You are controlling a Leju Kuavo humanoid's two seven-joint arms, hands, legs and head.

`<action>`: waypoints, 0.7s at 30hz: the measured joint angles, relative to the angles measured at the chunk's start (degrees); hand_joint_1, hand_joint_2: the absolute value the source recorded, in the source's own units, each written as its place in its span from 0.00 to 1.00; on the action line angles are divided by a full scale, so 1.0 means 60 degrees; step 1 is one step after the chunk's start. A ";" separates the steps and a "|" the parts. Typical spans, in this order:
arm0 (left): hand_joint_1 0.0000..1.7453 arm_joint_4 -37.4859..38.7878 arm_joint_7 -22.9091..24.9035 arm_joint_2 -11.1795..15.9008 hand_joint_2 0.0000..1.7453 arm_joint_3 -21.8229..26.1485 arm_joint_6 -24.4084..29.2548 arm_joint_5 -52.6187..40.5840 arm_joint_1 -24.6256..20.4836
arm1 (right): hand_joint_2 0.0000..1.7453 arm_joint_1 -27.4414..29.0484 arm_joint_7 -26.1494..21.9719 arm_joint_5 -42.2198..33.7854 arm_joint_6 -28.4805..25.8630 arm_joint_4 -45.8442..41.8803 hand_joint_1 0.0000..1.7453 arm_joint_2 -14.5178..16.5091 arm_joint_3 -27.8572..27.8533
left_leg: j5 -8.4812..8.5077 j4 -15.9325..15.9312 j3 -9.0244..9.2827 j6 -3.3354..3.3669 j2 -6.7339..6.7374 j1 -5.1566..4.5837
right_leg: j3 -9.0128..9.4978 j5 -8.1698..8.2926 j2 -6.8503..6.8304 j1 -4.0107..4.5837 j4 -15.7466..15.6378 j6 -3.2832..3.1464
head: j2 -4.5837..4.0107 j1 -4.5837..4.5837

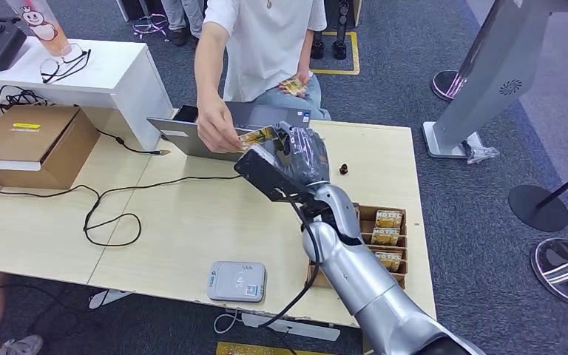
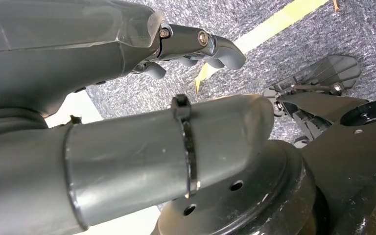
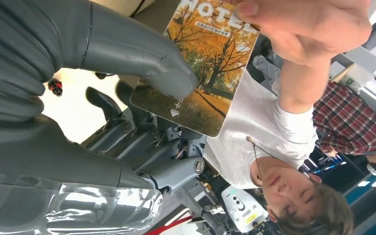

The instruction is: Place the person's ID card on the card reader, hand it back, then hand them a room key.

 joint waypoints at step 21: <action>0.00 -0.0002 0.0000 0.0000 0.00 -0.0075 0.0057 0.0066 -0.0010 | 1.00 -0.0030 -0.0436 -0.0089 -0.0220 0.0267 0.00 0.0057 -0.0028 | 0.0000 0.0000 0.0000 0.0000 0.0000 0.0000 | 0.0000 0.0000 0.0000 0.0000 0.0001 0.0000 | 0.0000 0.0000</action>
